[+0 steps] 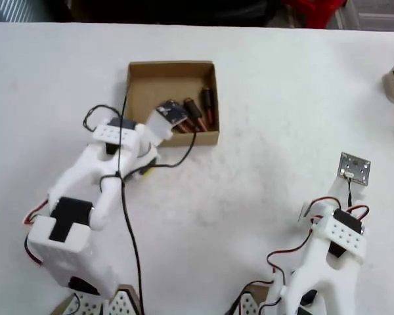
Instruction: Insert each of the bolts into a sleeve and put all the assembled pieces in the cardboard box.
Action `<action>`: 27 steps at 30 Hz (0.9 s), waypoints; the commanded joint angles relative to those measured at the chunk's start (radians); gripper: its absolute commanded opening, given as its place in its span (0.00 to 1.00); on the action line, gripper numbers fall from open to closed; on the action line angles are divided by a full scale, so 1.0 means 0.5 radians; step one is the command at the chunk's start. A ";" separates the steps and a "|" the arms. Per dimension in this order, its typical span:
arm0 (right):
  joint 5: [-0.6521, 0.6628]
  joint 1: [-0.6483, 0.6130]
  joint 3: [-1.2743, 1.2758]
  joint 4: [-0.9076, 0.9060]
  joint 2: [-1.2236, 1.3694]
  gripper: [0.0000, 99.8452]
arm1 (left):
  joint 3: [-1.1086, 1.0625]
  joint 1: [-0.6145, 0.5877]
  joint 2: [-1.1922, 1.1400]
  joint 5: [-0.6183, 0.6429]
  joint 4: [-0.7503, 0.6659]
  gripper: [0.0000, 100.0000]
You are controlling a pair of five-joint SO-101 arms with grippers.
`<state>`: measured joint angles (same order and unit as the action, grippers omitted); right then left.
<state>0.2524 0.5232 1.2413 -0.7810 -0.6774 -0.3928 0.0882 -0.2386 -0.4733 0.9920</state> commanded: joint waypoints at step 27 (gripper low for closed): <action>0.018 0.008 -0.018 0.029 -0.044 0.02 | -0.589 -0.232 0.698 1.510 -0.279 0.18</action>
<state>0.2524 0.5232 1.2413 -0.7810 -0.6774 -0.6859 -0.0269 0.0621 0.3030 0.8677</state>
